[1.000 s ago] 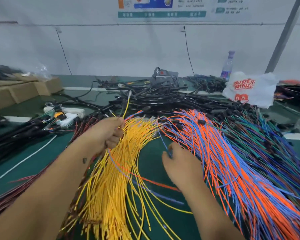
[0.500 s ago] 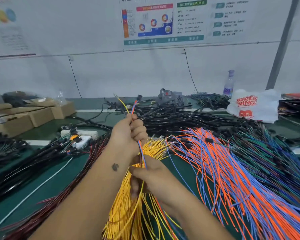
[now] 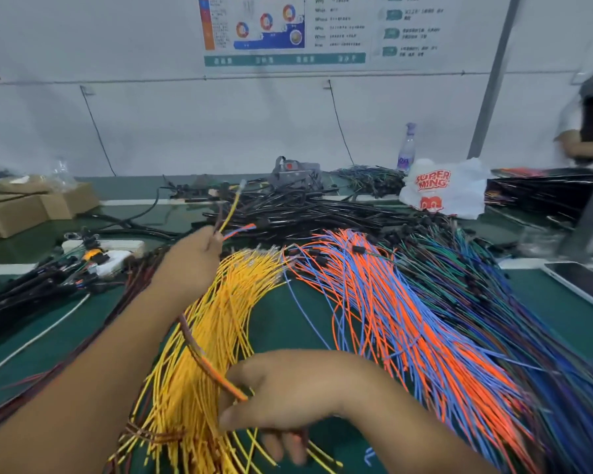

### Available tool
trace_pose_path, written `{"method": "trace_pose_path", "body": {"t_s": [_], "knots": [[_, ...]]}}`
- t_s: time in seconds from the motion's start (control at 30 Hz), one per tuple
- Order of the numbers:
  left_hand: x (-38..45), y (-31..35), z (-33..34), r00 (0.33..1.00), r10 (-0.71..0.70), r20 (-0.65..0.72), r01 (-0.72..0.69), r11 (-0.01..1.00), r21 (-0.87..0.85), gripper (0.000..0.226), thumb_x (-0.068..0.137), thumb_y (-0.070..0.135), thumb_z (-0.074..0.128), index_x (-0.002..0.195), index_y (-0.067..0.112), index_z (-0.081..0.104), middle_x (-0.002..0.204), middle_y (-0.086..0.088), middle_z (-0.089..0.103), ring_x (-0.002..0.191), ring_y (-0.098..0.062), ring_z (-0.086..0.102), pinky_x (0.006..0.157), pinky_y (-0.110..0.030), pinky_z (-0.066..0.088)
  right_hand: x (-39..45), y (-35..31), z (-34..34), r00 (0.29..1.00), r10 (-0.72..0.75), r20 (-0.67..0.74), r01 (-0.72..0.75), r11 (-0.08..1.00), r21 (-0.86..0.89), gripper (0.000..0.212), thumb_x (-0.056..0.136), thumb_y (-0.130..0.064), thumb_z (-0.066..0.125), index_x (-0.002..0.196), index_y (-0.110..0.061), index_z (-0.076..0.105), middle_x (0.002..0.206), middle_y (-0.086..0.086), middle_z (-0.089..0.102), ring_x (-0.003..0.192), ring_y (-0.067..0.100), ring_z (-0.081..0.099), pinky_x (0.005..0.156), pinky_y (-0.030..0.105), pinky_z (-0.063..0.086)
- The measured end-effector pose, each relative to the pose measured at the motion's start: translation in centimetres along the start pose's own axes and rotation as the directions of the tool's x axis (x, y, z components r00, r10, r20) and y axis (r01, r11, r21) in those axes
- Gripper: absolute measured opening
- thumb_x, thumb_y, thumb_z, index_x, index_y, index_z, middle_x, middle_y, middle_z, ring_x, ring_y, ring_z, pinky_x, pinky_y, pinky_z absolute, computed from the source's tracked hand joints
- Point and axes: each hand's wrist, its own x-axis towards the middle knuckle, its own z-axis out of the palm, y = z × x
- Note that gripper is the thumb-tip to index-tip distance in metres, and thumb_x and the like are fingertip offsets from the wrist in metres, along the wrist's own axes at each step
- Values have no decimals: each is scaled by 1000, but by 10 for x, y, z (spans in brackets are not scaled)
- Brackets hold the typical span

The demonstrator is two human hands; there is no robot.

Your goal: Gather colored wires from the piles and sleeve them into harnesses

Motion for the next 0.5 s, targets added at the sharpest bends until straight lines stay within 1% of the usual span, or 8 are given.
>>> {"method": "trace_pose_path", "body": {"t_s": [0.1, 0.13, 0.2, 0.23, 0.27, 0.33, 0.43, 0.5], "knots": [[-12, 23, 27, 996, 48, 73, -45, 998, -44, 32, 102, 31, 34, 86, 7, 48, 70, -3, 47, 72, -28, 47, 63, -37, 31, -12, -7, -1, 993, -119, -15, 115, 978, -172, 39, 100, -40, 47, 95, -3, 58, 83, 7, 59, 75, 22, 56, 71, 34, 47], [-15, 35, 36, 994, 51, 98, -42, 995, -91, 31, 102, 29, 34, 84, 7, 48, 69, -2, 46, 70, -25, 45, 61, -36, 29, -16, -8, -1, 991, -135, -8, 133, 982, -137, 40, 101, -39, 47, 88, -4, 60, 81, 7, 61, 76, 20, 57, 72, 32, 48], [-23, 60, 56, 983, 4, 181, 48, 959, -280, 30, 102, 25, 34, 78, 12, 47, 64, 1, 41, 61, -18, 39, 56, -34, 28, -24, -6, -1, 991, -132, -14, 131, 990, -44, 41, 102, -34, 46, 91, 0, 67, 91, 14, 71, 82, 23, 64, 87, 37, 53], [-27, 72, 65, 969, -43, 243, 149, 886, -439, 31, 102, 23, 34, 75, 15, 45, 59, 2, 37, 52, -14, 36, 49, -28, 27, -26, -3, -2, 991, -123, -58, 119, 990, -70, 43, 102, -35, 46, 96, 1, 70, 96, 16, 72, 87, 27, 66, 92, 40, 52], [-31, 83, 76, 942, -94, 323, 276, 764, -583, 33, 103, 23, 33, 72, 17, 43, 53, 4, 32, 42, -10, 30, 43, -21, 24, -29, 3, -4, 986, -114, -120, 101, 989, -107, 45, 101, -37, 46, 96, 0, 71, 95, 15, 72, 89, 28, 66, 91, 40, 52], [-40, 99, 92, 875, -145, 461, 465, 515, -720, 34, 104, 23, 30, 72, 18, 40, 41, 8, 28, 30, -3, 22, 37, -13, 20, -35, 18, -11, 958, -85, -273, 51, 990, -129, 43, 100, -40, 47, 83, -8, 72, 78, 6, 70, 77, 24, 64, 76, 30, 51], [-65, 106, 117, 895, -160, 416, 444, 401, -801, 35, 105, 17, 30, 72, 17, 42, 37, 9, 39, 30, 2, 33, 40, -20, 30, -56, 54, -28, 869, -4, -495, -17, 999, -39, 31, 98, -31, 52, 78, -14, 70, 62, -4, 61, 59, 12, 58, 62, 27, 48], [-78, 102, 126, 894, -167, 416, 444, 210, -871, 34, 105, 20, 29, 73, 17, 41, 43, 7, 32, 32, -2, 28, 37, -17, 25, -69, 86, -40, 784, 67, -618, -63, 998, 29, 27, 95, -28, 55, 75, -18, 70, 56, -4, 59, 53, 9, 54, 58, 28, 48]]}}
